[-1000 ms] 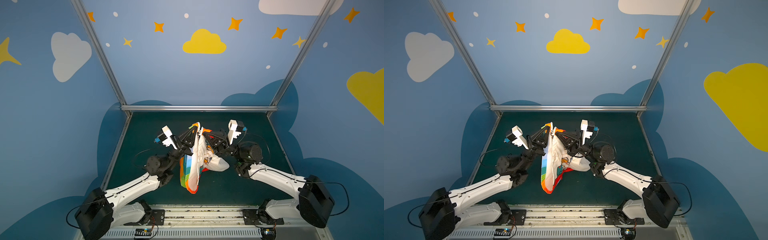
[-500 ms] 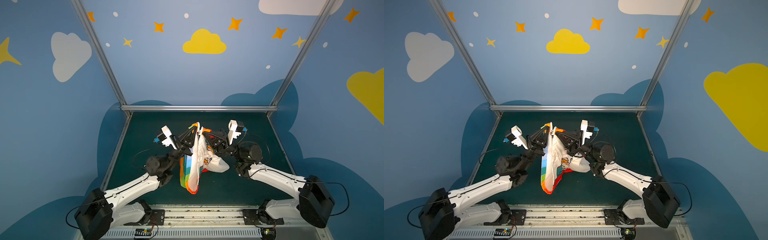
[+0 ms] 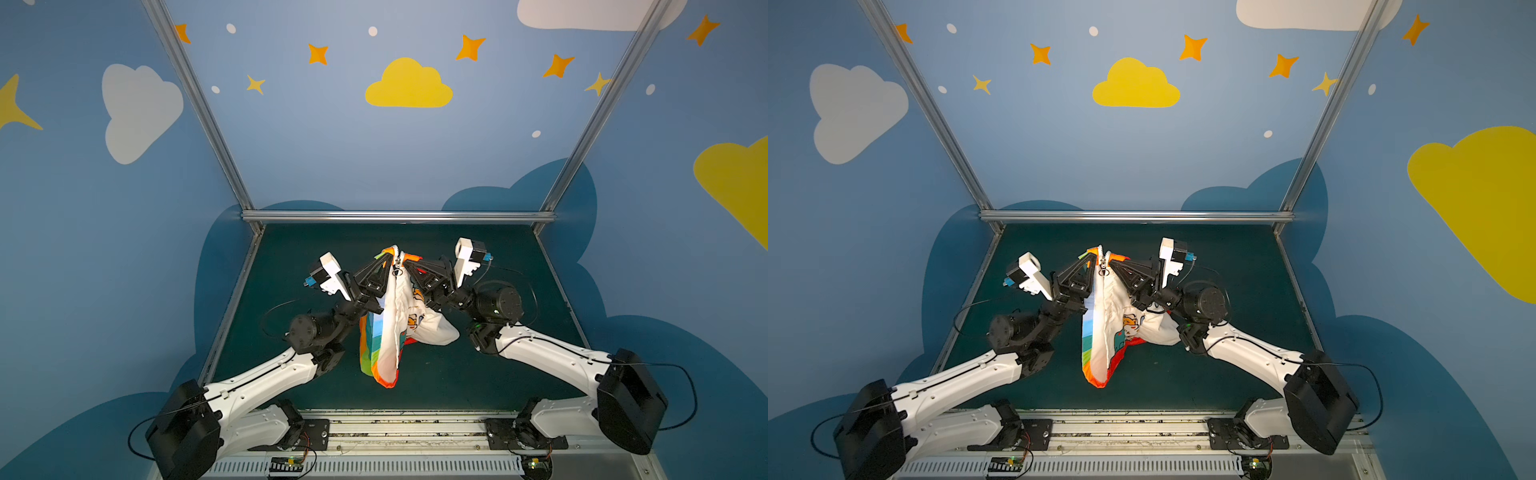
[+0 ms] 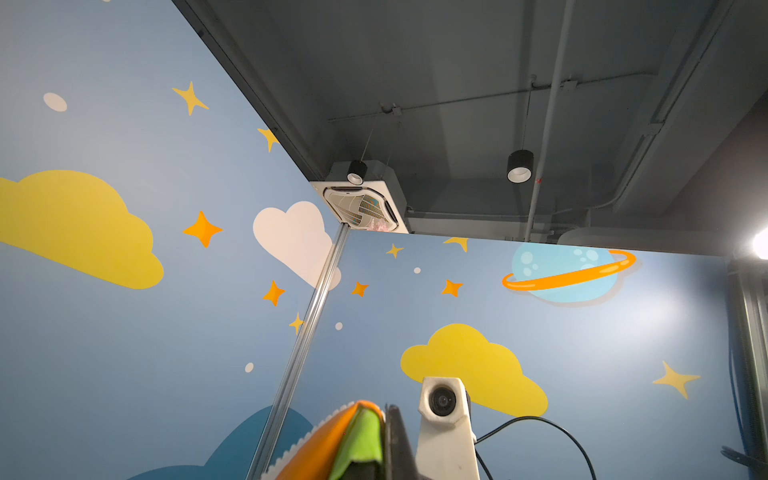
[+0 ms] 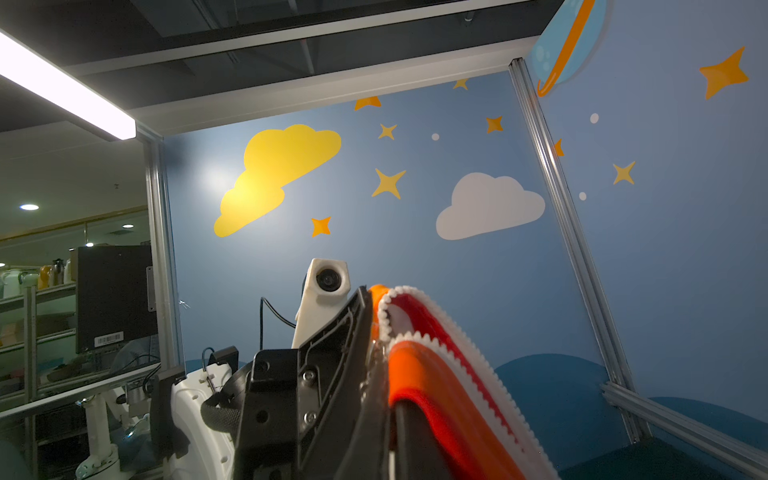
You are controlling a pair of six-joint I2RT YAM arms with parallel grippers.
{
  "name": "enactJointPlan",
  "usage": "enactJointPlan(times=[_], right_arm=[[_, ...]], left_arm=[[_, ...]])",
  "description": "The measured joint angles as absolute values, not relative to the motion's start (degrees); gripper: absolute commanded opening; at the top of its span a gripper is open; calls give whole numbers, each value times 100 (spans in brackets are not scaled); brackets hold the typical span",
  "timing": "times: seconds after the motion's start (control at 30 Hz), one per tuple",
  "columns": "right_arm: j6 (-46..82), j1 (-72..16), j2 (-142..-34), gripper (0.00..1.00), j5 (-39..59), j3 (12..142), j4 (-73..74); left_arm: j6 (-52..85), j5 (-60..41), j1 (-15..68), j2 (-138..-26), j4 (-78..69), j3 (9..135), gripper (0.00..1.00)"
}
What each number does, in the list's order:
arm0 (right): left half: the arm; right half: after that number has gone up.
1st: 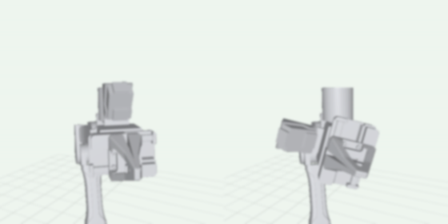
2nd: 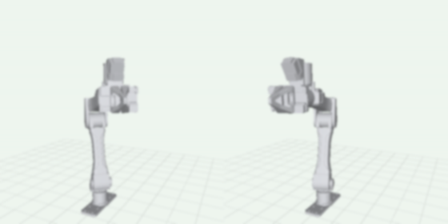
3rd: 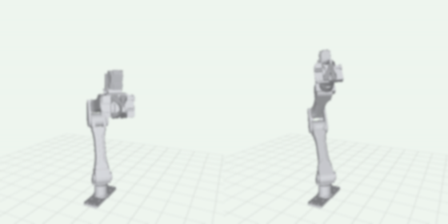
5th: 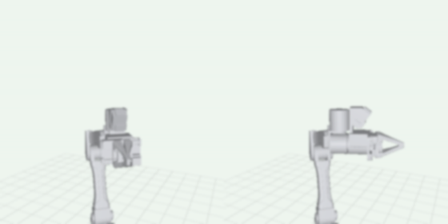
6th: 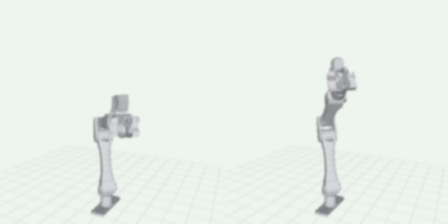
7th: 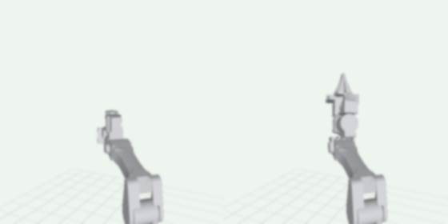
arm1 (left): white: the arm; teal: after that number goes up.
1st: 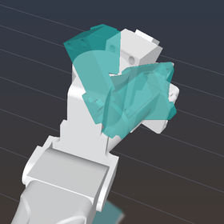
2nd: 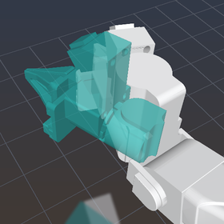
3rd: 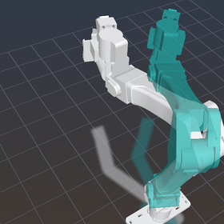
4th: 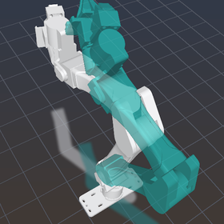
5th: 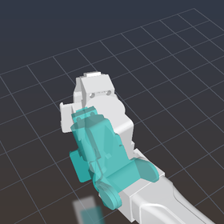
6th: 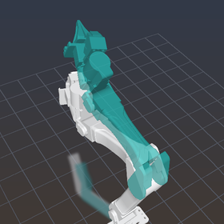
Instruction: Zip up the jacket
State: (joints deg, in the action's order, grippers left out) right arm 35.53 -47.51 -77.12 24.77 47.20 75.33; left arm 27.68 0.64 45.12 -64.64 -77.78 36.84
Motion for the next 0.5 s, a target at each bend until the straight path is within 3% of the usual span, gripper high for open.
enactJointPlan(times=[0.5], right_arm=[[3551, -4753, -7797, 0, 2456, 4880, 7507]], left_arm=[[2775, 134, 4512, -6438, -7776, 3651, 3]])
